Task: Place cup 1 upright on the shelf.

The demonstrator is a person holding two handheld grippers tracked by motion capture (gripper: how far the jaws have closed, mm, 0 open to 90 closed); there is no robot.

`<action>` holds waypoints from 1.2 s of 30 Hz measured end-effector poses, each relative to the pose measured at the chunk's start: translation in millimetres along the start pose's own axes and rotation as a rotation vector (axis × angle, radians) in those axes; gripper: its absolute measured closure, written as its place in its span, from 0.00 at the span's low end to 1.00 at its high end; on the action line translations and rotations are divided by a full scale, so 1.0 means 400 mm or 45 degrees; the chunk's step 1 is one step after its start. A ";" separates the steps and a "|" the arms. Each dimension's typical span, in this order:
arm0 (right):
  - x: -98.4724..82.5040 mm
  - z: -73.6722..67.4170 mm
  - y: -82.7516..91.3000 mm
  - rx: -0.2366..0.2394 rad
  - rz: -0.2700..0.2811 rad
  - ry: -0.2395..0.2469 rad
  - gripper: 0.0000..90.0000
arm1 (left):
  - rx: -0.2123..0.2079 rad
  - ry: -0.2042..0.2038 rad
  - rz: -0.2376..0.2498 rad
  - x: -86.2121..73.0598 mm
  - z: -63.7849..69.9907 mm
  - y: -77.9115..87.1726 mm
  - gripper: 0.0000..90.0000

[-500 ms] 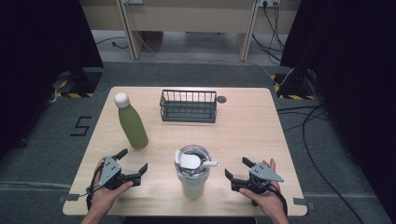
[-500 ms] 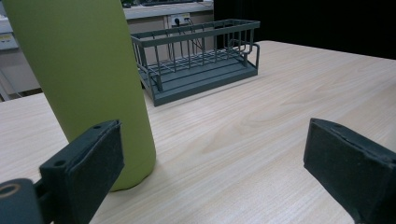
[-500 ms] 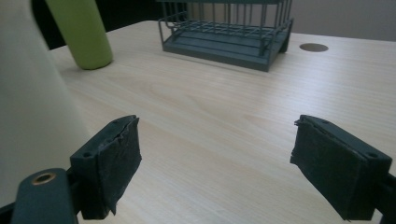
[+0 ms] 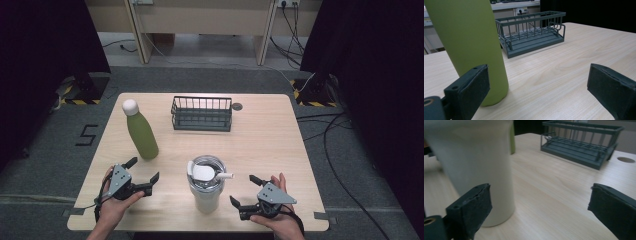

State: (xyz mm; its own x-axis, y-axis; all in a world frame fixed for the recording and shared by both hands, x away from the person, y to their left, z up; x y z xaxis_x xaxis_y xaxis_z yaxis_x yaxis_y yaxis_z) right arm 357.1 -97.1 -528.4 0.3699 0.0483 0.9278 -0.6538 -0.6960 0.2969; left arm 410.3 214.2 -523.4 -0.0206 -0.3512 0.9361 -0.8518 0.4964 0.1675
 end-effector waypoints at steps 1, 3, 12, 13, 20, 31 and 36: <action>0.000 -0.012 0.000 0.014 -0.008 0.015 0.02 | -0.005 -0.005 -0.002 -0.003 0.001 0.002 0.04; 0.005 -0.032 -0.003 0.032 -0.007 0.036 0.01 | -0.017 0.004 -0.001 -0.006 0.002 0.007 0.04; 0.009 -0.108 -0.046 0.106 -0.011 0.073 0.00 | -0.011 0.013 0.016 0.002 -0.005 0.012 0.04; 0.012 -0.113 -0.050 0.112 -0.006 0.068 0.00 | -0.012 0.013 0.013 0.001 -0.006 0.011 0.04; 0.019 -0.153 -0.087 0.178 0.008 0.058 0.00 | -0.016 0.018 0.011 -0.001 -0.005 0.005 0.04; 0.026 -0.173 -0.139 0.211 0.043 0.042 0.02 | -0.045 0.013 0.017 0.001 0.008 0.001 0.04; 0.023 -0.181 -0.158 0.216 0.051 0.049 0.07 | -0.053 0.011 0.019 0.000 0.011 0.001 0.05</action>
State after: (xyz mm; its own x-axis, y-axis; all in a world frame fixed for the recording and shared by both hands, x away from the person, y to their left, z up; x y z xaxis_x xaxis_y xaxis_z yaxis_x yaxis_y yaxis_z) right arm 354.2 -0.8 -522.5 0.3180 0.0429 0.9471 -0.5455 -0.8088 0.2198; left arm 407.8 210.8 -524.6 -0.0284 -0.3368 0.9411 -0.8287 0.5344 0.1662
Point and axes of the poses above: each handheld gripper's, and its own axes: y roughly backward along the jaws, x roughly out of its top, z roughly to its right, the point moved 10 cm from there along -y, roughly forward along the jaws, and after that the axes turned 15 degrees about -y, right-handed, at the moved point
